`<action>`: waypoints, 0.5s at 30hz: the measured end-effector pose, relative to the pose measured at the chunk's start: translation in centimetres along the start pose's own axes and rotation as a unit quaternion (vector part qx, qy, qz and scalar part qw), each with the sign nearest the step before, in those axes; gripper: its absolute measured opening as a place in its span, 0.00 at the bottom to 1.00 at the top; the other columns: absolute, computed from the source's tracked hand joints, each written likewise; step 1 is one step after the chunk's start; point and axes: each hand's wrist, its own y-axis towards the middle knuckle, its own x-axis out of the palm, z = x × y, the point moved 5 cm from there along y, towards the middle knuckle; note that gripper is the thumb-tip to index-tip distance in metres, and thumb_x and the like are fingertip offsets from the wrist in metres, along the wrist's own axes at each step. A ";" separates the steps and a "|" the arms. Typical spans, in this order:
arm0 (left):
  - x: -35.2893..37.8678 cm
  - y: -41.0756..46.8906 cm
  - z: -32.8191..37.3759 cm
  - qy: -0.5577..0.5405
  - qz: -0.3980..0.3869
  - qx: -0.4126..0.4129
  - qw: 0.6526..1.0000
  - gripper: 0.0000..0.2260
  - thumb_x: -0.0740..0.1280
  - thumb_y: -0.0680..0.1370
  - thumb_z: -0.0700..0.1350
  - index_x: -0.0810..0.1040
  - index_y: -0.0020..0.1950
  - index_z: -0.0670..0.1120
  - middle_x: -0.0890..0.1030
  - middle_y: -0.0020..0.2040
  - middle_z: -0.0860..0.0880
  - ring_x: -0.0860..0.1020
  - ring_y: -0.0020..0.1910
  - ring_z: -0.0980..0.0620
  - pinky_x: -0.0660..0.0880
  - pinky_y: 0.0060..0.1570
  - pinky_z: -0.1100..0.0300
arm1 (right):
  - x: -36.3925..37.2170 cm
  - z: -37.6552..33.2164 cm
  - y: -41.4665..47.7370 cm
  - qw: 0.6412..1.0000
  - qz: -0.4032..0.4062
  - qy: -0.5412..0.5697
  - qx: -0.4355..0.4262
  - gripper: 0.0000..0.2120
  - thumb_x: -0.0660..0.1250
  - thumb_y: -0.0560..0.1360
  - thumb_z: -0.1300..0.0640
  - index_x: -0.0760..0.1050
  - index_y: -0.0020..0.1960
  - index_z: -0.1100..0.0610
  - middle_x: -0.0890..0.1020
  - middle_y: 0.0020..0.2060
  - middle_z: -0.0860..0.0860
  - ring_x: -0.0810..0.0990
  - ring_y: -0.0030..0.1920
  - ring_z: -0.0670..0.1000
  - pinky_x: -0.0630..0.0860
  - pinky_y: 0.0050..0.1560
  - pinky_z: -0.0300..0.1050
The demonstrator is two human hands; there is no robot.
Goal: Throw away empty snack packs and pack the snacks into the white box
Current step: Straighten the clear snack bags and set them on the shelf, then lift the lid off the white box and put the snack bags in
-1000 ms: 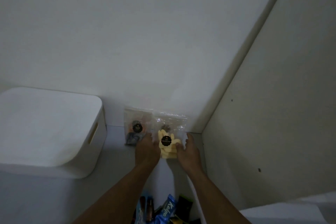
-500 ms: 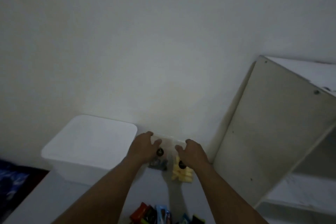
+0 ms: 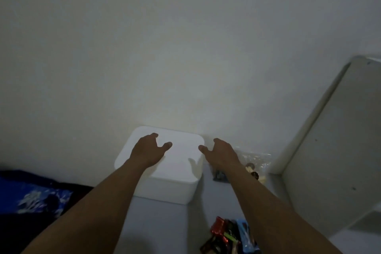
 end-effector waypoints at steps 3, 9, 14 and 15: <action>-0.7 1.5 -4.2 0.023 -0.016 0.003 1.000 0.38 0.64 0.74 0.67 0.63 0.76 0.45 0.68 0.75 0.46 0.68 0.72 0.47 0.65 0.71 0.50 | 2.8 -2.1 0.5 1.000 0.014 0.004 0.012 0.35 0.61 0.77 0.36 0.65 0.73 0.61 0.71 0.70 0.58 0.70 0.70 0.58 0.68 0.67 0.51; -0.7 4.0 -10.3 0.066 -0.036 -0.007 0.997 0.40 0.64 0.74 0.67 0.59 0.78 0.44 0.65 0.75 0.43 0.64 0.74 0.42 0.64 0.71 0.49 | 7.6 -3.1 1.6 0.998 0.014 -0.009 0.064 0.41 0.61 0.76 0.34 0.56 0.78 0.60 0.64 0.75 0.57 0.65 0.74 0.58 0.64 0.70 0.52; 0.3 5.9 -13.8 0.073 -0.070 -0.033 0.994 0.43 0.63 0.75 0.66 0.50 0.80 0.44 0.58 0.78 0.41 0.60 0.74 0.39 0.64 0.71 0.46 | 10.2 -2.5 2.6 0.994 0.030 -0.026 0.102 0.42 0.62 0.75 0.35 0.55 0.78 0.60 0.64 0.74 0.58 0.66 0.72 0.59 0.68 0.67 0.52; 0.7 6.3 -14.2 0.061 -0.083 -0.037 0.994 0.44 0.63 0.75 0.65 0.48 0.80 0.43 0.57 0.78 0.40 0.60 0.75 0.39 0.63 0.71 0.46 | 10.5 -2.2 2.8 0.993 0.033 -0.027 0.114 0.42 0.62 0.75 0.35 0.55 0.78 0.61 0.65 0.74 0.58 0.66 0.72 0.59 0.68 0.67 0.53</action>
